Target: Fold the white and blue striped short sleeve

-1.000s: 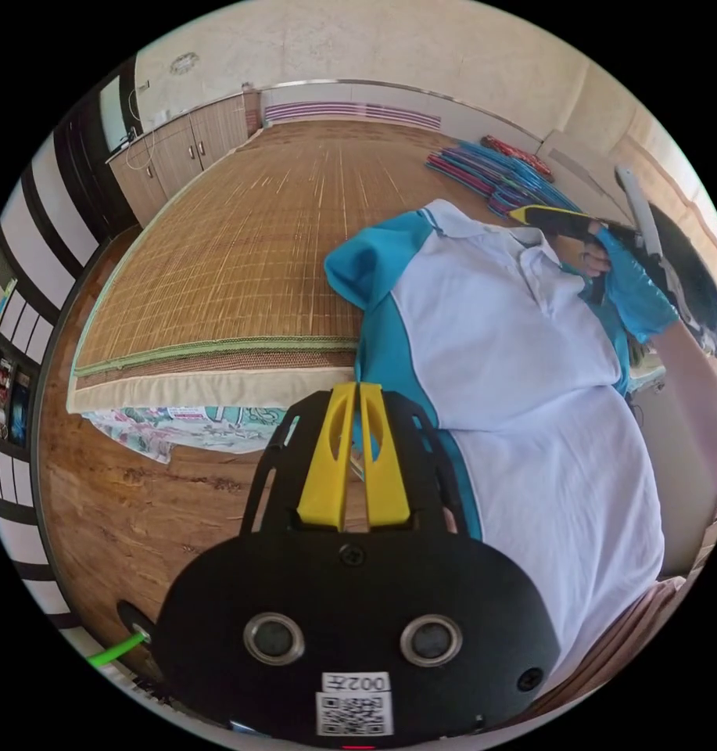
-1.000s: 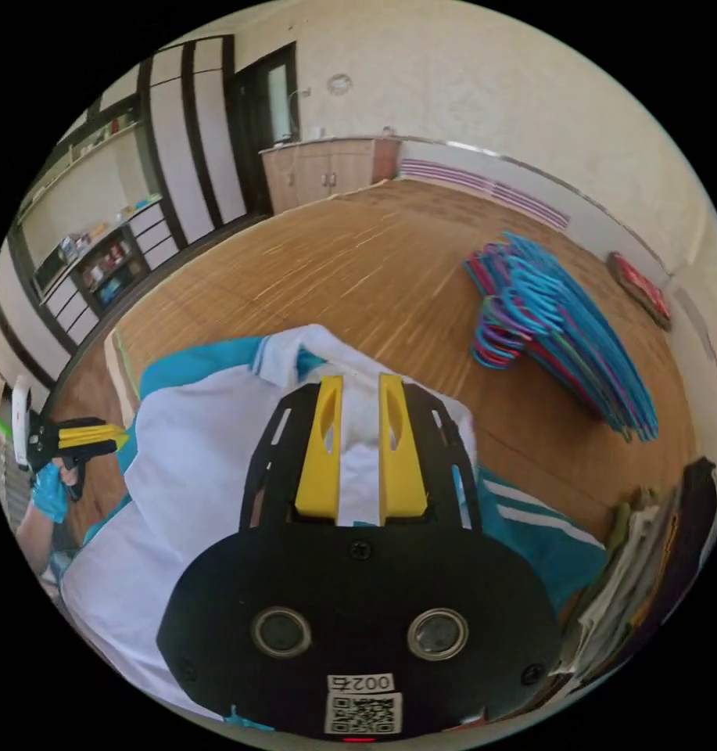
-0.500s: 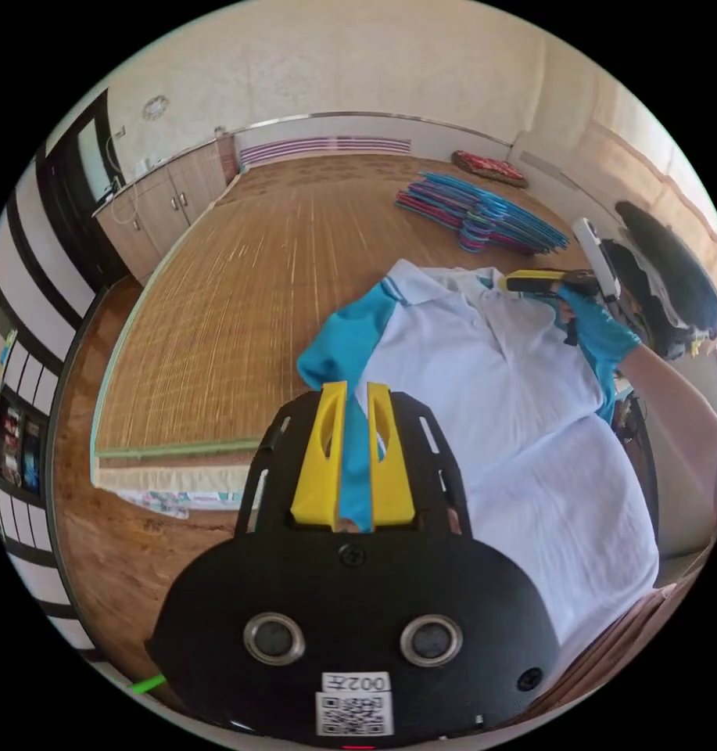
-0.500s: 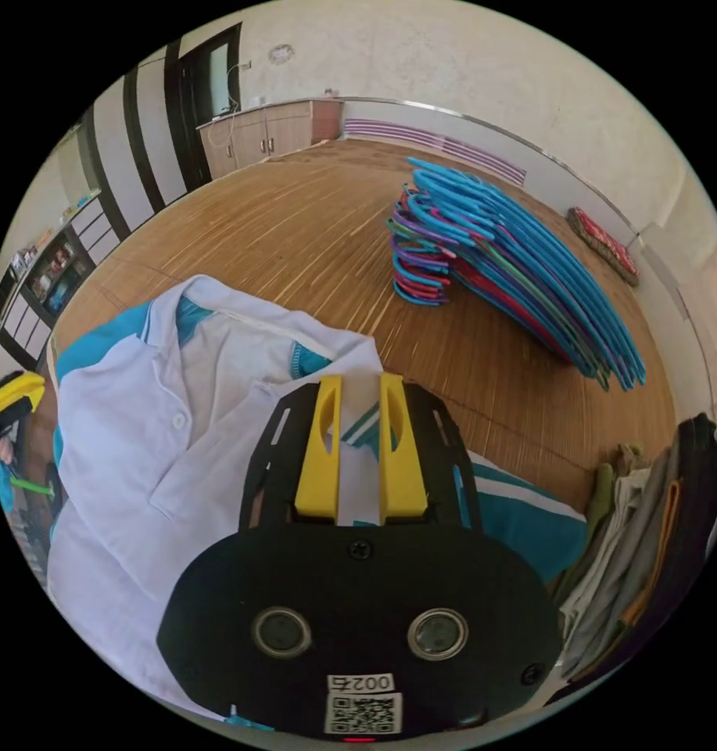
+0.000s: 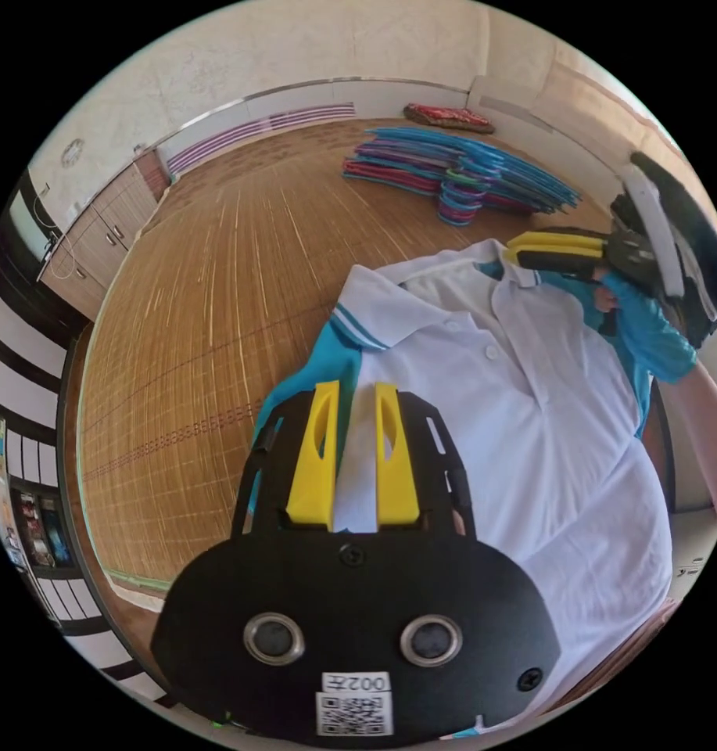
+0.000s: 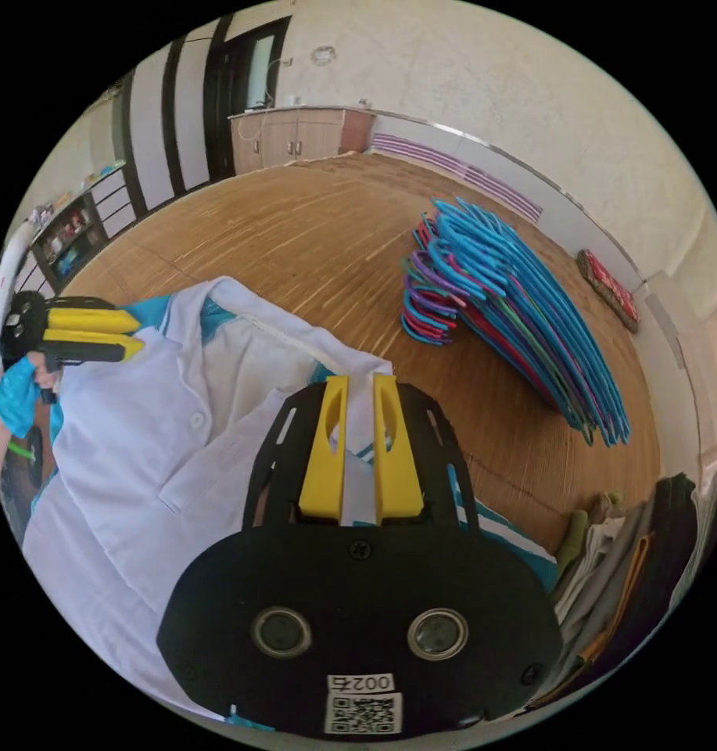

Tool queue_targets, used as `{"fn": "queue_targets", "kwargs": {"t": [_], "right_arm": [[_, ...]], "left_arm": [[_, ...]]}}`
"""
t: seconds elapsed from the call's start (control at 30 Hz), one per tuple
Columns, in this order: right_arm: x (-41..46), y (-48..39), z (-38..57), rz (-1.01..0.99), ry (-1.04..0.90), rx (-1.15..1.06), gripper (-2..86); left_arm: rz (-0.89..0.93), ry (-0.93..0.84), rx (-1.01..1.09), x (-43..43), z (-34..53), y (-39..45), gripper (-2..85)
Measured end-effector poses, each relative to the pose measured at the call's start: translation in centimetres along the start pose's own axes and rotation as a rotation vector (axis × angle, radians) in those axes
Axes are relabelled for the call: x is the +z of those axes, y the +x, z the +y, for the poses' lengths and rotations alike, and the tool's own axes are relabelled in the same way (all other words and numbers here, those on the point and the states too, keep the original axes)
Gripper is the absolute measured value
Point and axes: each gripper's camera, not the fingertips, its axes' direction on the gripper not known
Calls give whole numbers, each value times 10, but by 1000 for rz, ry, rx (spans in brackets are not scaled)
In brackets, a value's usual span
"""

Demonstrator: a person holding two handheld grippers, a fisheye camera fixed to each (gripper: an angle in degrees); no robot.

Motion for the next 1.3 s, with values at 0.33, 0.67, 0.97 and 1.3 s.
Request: {"fn": "queue_targets", "kwargs": {"t": [0.33,0.67,0.97,1.3], "right_arm": [[36,-76,-23,8,-114,-166,7],[-4,-82,-19,-22,-25,-65,36],[-75,-192,-13,-376,156,-225,137],[-41,-277,-3,-242,42,-143,17]], "left_arm": [[35,44,-50,-14,20,-5,40],[-60,138,-249,-67,104,-42,36],[7,129,-348,-75,175,-46,38],[19,243,-368,-112,222,-36,14]]}}
